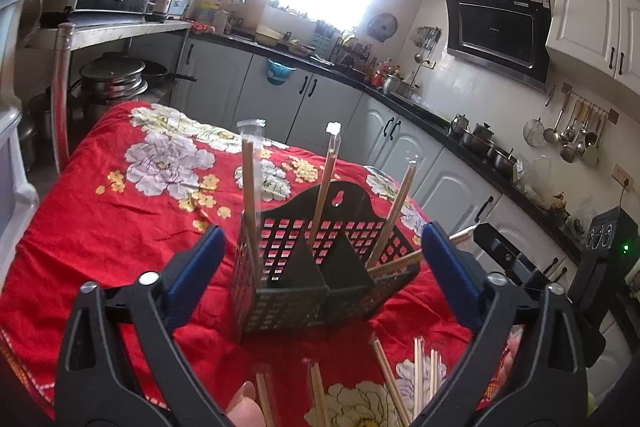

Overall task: Organize utensils
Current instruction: 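Open the left tool while the right tool opens, releasing chopsticks into the caddy, then withdraw both tools from the caddy toward the remaining wrapped chopsticks, then lower the left tool and close it on a wrapped chopstick while the right tool grasps another, then lift both held chopsticks and lower them upright into the black caddy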

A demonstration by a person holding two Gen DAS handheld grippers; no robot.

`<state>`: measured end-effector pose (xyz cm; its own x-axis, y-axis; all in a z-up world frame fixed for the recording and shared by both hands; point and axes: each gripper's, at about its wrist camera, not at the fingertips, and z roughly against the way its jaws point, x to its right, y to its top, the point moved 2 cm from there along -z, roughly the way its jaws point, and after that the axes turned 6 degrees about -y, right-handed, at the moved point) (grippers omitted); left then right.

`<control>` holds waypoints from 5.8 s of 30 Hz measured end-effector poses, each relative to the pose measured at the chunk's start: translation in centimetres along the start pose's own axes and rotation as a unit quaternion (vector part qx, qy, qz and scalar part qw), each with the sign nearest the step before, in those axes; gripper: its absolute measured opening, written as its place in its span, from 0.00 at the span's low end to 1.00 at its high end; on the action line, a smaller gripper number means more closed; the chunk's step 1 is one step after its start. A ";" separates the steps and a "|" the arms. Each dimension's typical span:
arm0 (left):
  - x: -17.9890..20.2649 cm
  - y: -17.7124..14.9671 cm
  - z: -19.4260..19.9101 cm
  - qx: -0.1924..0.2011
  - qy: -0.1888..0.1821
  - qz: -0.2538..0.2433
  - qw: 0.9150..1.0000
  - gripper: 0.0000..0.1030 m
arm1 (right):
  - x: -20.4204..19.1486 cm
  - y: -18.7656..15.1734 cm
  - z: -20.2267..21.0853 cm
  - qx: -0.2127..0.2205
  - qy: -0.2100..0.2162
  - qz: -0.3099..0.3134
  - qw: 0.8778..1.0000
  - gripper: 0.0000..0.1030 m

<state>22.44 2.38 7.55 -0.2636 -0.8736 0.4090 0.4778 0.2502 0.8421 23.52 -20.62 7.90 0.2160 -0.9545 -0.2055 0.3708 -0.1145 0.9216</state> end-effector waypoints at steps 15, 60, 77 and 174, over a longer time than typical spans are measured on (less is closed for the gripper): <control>-0.6 -2.1 2.8 -0.006 0.011 0.012 1.000 0.90 | -1.0 -2.5 3.4 -0.024 0.003 0.029 0.999 0.66; -5.7 -10.8 1.9 -0.126 0.070 0.054 0.988 0.90 | -2.5 -9.8 1.2 -0.155 0.016 0.067 0.985 0.66; -8.3 -12.3 -0.9 -0.176 0.080 0.101 0.976 0.90 | -1.3 -12.0 -3.2 -0.236 -0.003 0.063 0.970 0.66; 7.5 10.0 5.1 0.067 -0.068 -0.076 0.993 0.03 | -4.7 7.8 5.4 0.062 0.078 0.026 0.995 0.06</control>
<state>21.00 0.41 20.85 -0.4385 -0.8438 0.3093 0.3099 0.1811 0.9334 20.56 -18.55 17.84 0.3727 -0.9070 -0.1962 0.2427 -0.1088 0.9640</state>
